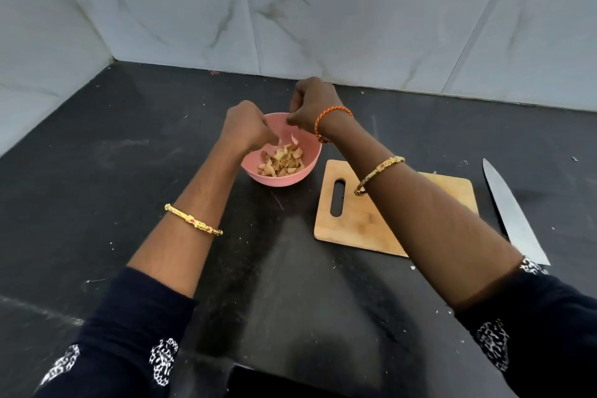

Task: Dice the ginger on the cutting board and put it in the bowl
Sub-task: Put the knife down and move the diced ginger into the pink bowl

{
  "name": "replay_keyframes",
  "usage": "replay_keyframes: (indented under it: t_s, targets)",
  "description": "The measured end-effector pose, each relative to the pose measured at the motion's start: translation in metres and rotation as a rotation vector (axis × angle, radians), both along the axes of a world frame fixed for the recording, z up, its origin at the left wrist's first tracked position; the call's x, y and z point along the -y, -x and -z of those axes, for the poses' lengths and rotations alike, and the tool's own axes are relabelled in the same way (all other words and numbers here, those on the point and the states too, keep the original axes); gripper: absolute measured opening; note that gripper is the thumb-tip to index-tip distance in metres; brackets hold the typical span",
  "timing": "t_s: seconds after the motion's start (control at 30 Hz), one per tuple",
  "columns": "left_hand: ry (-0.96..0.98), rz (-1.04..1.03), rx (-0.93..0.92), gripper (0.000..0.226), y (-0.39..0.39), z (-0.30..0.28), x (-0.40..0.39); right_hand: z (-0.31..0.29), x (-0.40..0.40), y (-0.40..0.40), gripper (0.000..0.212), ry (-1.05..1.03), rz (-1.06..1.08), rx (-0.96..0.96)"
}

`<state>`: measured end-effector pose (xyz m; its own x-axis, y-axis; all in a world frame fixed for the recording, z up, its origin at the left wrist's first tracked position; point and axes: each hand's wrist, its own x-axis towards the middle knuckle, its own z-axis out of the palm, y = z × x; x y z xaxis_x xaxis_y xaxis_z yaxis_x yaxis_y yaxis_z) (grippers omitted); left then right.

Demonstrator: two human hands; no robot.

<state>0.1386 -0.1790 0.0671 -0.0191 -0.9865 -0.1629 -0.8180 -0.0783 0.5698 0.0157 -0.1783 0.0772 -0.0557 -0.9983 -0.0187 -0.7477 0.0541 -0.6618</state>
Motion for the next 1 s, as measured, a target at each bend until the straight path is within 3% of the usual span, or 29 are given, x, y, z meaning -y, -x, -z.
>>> replay_keyframes:
  t_s: [0.13,0.23,0.37,0.43,0.53,0.6,0.7,0.8,1.0]
  targets:
    - [0.042,0.003,0.062,0.042,0.001,0.006,0.004,0.004,-0.005,0.010,0.017,-0.152,-0.095,0.009]
    - [0.109,-0.048,0.079,0.056,0.006,0.011,0.003,0.002,-0.019,0.039,0.021,-0.061,0.054,0.133]
    - [0.350,0.192,-0.020,0.040,0.036,0.011,-0.018,0.022,-0.063,0.075,0.024,-0.097,0.225,0.064]
    - [0.317,0.405,-0.105,0.029,0.059,0.015,-0.033,0.041,-0.090,0.091,0.025,-0.186,0.294,-0.035]
    - [0.199,0.573,-0.015,0.027,0.095,0.043,-0.050,0.062,-0.121,0.106,0.030,-0.327,0.333,-0.163]
    - [0.187,0.618,0.086,0.024,0.112,0.065,-0.064,0.079,-0.140,0.105,0.041,-0.350,0.275,-0.255]
    - [0.255,0.662,0.178,0.022,0.117,0.087,-0.084,0.108,-0.165,0.085,0.045,-0.187,0.209,-0.295]
    - [0.312,0.623,0.123,0.024,0.111,0.096,-0.102,0.122,-0.179,0.074,0.044,-0.082,0.284,-0.267]
    - [0.280,0.534,-0.013,0.028,0.109,0.098,-0.105,0.105,-0.178,0.073,0.036,-0.087,0.326,-0.468]
